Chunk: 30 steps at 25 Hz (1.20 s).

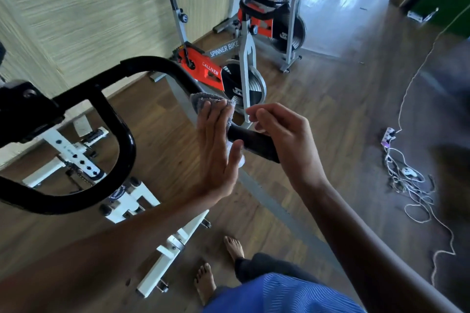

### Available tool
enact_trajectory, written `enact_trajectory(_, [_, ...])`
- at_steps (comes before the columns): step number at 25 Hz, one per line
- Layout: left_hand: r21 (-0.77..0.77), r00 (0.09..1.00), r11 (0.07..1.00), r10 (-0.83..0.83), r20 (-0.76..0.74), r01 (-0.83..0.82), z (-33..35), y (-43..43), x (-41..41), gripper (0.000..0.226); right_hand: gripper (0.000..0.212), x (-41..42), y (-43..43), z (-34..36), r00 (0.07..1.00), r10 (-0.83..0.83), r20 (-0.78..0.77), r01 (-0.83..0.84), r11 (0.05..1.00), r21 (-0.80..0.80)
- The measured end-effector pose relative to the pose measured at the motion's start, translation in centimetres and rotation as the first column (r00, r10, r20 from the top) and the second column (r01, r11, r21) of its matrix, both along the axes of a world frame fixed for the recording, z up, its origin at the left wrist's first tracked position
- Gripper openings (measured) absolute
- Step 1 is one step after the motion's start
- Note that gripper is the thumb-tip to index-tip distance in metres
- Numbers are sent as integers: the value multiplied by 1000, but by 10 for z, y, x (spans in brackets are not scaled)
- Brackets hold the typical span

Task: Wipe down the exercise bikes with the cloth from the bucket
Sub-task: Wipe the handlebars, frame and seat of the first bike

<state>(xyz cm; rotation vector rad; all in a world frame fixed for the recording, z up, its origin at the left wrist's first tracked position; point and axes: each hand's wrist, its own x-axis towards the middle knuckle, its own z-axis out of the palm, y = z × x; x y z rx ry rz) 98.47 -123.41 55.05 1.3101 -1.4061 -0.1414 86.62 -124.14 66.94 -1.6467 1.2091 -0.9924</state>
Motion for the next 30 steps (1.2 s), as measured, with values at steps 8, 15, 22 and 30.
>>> enact_trajectory(8, [-99, 971, 995, 4, 237, 20, -2, -24, 50, 47, 22, -2, 0, -7, 999, -49, 16, 49, 999, -22])
enact_trajectory(15, [-109, 998, 994, -11, -69, 4, 1, -10, 2, 42, 26, 7, 0, -8, 990, -140, 35, 142, 988, -62])
enact_trajectory(22, [-96, 967, 993, -97, -237, 76, 22, 20, -30, 44, 19, 8, 4, -11, 968, -252, -11, 245, 950, -194])
enact_trajectory(30, [-96, 979, 984, -164, -123, 153, 47, 41, -49, 58, 21, 0, 0, -4, 969, -203, 142, 205, 979, 1])
